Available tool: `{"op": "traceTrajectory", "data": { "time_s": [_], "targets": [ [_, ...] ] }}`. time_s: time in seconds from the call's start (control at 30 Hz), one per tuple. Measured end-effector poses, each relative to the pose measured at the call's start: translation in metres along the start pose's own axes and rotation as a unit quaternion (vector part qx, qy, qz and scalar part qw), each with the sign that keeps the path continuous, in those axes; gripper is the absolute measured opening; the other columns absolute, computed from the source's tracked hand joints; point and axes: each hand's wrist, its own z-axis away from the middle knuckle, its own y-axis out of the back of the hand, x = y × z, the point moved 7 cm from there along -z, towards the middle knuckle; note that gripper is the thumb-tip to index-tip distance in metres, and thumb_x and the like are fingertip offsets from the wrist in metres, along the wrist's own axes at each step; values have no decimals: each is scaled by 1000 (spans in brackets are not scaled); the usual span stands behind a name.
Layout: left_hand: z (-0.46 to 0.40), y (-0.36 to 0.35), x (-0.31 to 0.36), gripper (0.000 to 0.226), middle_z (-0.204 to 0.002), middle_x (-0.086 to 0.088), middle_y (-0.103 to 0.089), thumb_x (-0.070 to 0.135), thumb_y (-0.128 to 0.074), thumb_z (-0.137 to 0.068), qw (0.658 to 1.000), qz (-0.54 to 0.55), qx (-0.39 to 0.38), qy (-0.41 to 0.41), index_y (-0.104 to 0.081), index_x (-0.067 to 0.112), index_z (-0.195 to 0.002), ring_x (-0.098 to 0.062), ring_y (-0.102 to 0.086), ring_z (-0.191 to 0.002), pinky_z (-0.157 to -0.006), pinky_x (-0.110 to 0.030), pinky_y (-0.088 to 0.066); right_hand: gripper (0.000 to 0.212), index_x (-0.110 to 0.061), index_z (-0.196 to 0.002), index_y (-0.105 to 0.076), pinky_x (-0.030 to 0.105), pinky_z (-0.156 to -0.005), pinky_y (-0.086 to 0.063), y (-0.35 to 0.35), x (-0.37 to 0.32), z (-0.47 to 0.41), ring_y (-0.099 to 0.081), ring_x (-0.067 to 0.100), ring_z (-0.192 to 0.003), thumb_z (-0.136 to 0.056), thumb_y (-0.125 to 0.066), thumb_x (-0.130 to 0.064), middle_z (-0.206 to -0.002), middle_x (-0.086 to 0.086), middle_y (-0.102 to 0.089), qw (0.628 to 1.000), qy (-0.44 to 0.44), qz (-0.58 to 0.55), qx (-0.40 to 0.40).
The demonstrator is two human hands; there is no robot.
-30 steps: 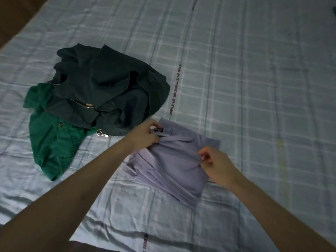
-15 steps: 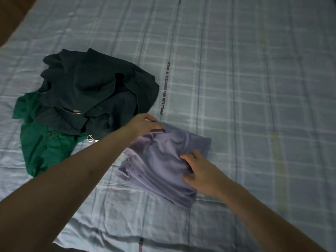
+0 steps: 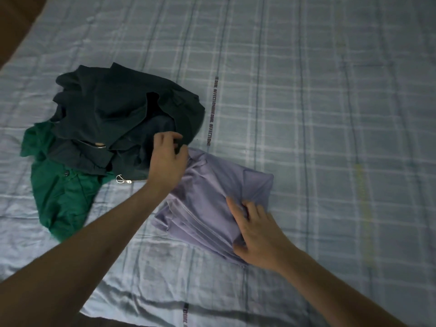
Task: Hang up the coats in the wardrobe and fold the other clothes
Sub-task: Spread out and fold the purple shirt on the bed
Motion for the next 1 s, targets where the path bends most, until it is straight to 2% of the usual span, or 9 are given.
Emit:
{"op": "traceTrajectory", "data": {
  "time_s": [0.1, 0.33, 0.4, 0.47, 0.57, 0.63, 0.83, 0.9, 1.0],
  "targets": [
    [42, -16, 1, 30, -115, -10, -46, 20, -64, -88, 980, -114, -84, -142, -54, 14, -115, -26, -51, -95, -78, -37, -48, 104, -24, -153, -17, 41, -78, -48, -5, -4, 5, -51, 32, -104, -64, -61, -56, -134, 16, -45, 1000, -12, 21, -5],
    [63, 10, -64, 51, -103, -6, -37, -18, -48, -75, 989, -70, -131, 1, -54, 15, -114, -21, -49, -73, -61, -28, -42, 119, -30, -152, -21, 45, -77, -48, -15, -4, 10, -51, 35, -111, -50, -69, -70, -147, 22, -37, 997, -27, 60, -41],
    [69, 20, -71, 55, -106, -2, -32, -16, -56, -69, 981, -126, -148, -15, -51, 17, -112, -25, -50, -70, -62, -35, -45, 125, -27, -152, -23, 47, -78, -48, -14, -7, 12, -47, 36, -115, -44, -74, -67, -149, 24, -34, 996, -36, 76, -34],
    [81, 24, -61, 57, -110, -3, -37, -3, -75, -63, 961, -177, -166, -130, -49, 18, -109, -28, -55, -77, -63, -37, -48, 121, -22, -148, -33, 48, -81, -47, -8, -18, 17, -46, 36, -117, -41, -81, -53, -147, 22, -36, 996, -48, 79, -3],
    [128, 6, -23, 54, -127, -3, -46, 21, -66, -64, 866, -213, -245, -381, -54, 21, -117, -27, -53, -104, -83, -39, -42, 93, -17, -127, -49, 44, -76, -44, -2, -40, 24, -51, 32, -99, -41, -82, -30, -120, 13, -50, 994, -49, 74, 60],
    [154, -14, -22, 64, -142, -1, -42, 37, -59, -71, 820, -232, -298, -430, -51, 23, -133, -23, -44, -124, -98, -38, -36, 85, -15, -114, -52, 39, -69, -44, -11, -49, 26, -50, 28, -85, -35, -82, -25, -99, 9, -49, 994, -58, 74, 55],
    [143, -32, -62, 83, -130, 0, -49, 56, -74, -69, 819, -338, -291, -361, -43, 21, -137, -24, -52, -102, -83, -40, -50, 47, -15, -84, -60, 34, -44, -44, -17, -53, 7, -56, 27, -66, -42, -79, -10, -80, 9, -57, 988, -85, 120, 54],
    [144, -36, -54, 72, -121, -3, -52, 47, -77, -70, 803, -349, -286, -388, -47, 19, -128, -27, -52, -92, -75, -41, -51, 31, -14, -71, -62, 27, -34, -40, -7, -51, 0, -57, 25, -54, -45, -75, -7, -65, 6, -57, 985, -83, 139, 58],
    [136, -28, -37, 59, -103, -3, -57, 25, -84, -63, 808, -348, -267, -393, -55, 18, -114, -26, -55, -79, -67, -37, -51, 45, -13, -64, -62, 25, -29, -38, 12, -51, -3, -56, 23, -40, -28, -87, -7, -51, 4, -56, 988, -80, 129, 33]
  ]
}}
